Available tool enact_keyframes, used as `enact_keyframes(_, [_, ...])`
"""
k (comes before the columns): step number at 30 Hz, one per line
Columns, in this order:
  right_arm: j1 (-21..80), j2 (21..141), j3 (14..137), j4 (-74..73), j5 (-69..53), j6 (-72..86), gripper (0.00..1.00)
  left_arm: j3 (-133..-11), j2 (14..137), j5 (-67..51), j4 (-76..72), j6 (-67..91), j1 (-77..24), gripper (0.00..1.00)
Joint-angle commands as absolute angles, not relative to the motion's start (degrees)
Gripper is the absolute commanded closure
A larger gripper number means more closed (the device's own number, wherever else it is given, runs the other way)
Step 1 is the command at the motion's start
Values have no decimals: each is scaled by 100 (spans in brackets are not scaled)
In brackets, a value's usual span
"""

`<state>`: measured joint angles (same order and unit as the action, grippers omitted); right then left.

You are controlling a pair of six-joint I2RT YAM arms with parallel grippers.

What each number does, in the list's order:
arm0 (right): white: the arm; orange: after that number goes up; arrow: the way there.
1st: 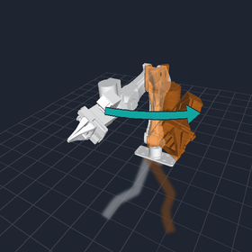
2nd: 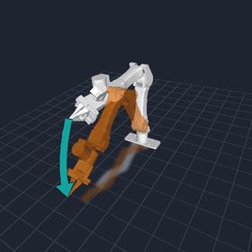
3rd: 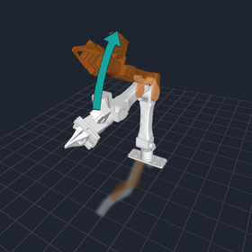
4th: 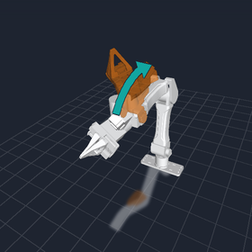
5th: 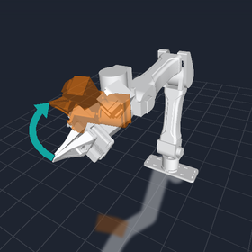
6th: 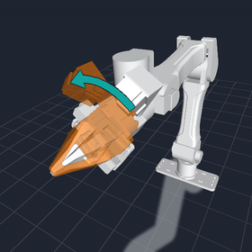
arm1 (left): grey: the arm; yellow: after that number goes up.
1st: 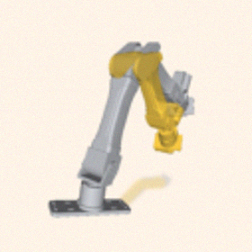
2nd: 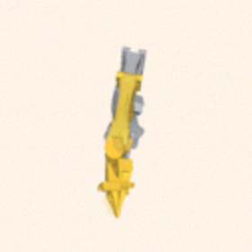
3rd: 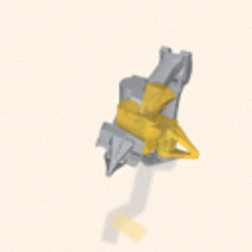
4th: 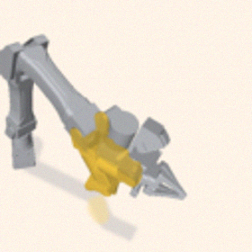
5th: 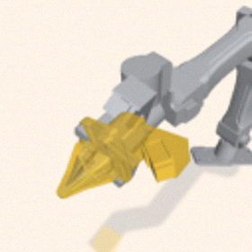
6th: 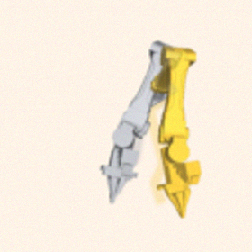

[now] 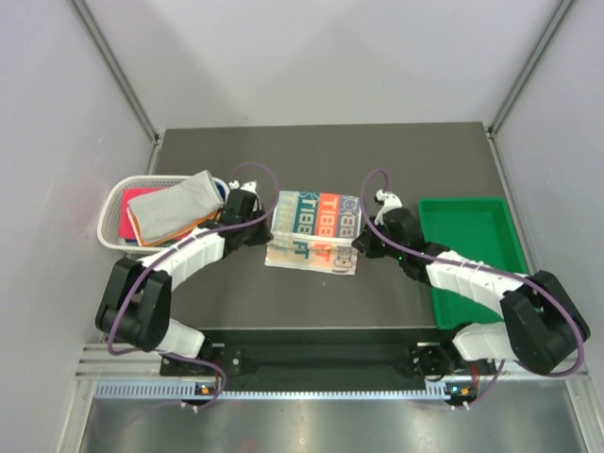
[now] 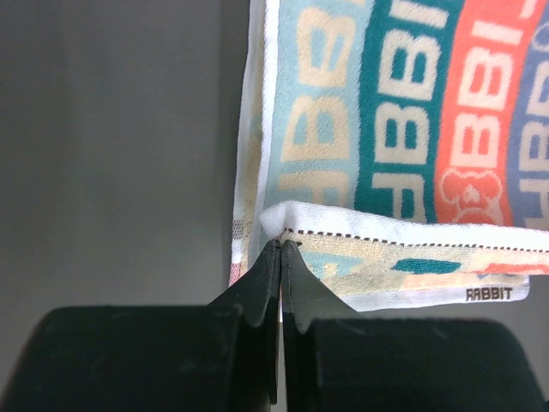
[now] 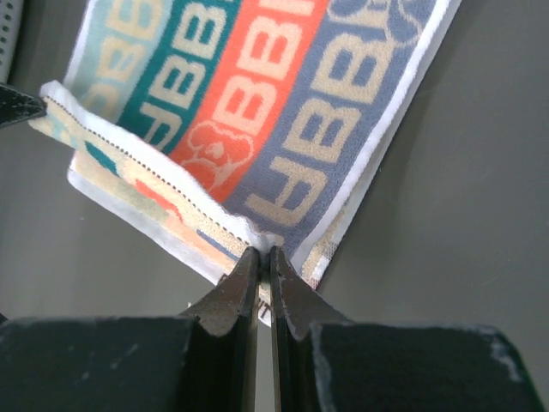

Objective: Fold and stack the towels
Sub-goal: Fold the towel

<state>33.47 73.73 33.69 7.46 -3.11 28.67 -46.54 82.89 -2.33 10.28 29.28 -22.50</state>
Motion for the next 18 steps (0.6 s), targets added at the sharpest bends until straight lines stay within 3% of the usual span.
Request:
enact_keyframes(1, [3463, 7514, 3217, 1098, -325, 2953, 100, -4483, 8288, -255, 879, 2935, -2285, 99])
enact_keyframes(5, [3480, 7655, 3094, 1221, -404, 2971, 93, -4360, 8384, -290, 765, 2953, -2294, 95])
enact_keyframes(9, [3524, 7550, 2971, 1231, -466, 2997, 77, -4342, 8236, -308, 817, 2944, -2320, 75])
enact_keyframes(13, [3542, 7252, 2909, 1081, -510, 2997, 66, -4429, 7867, -220, 1054, 2909, -2329, 72])
enact_keyframes(18, [3560, 6830, 2918, 739, -484, 2971, 63, -4596, 7480, 95, 1502, 2900, -2329, 72])
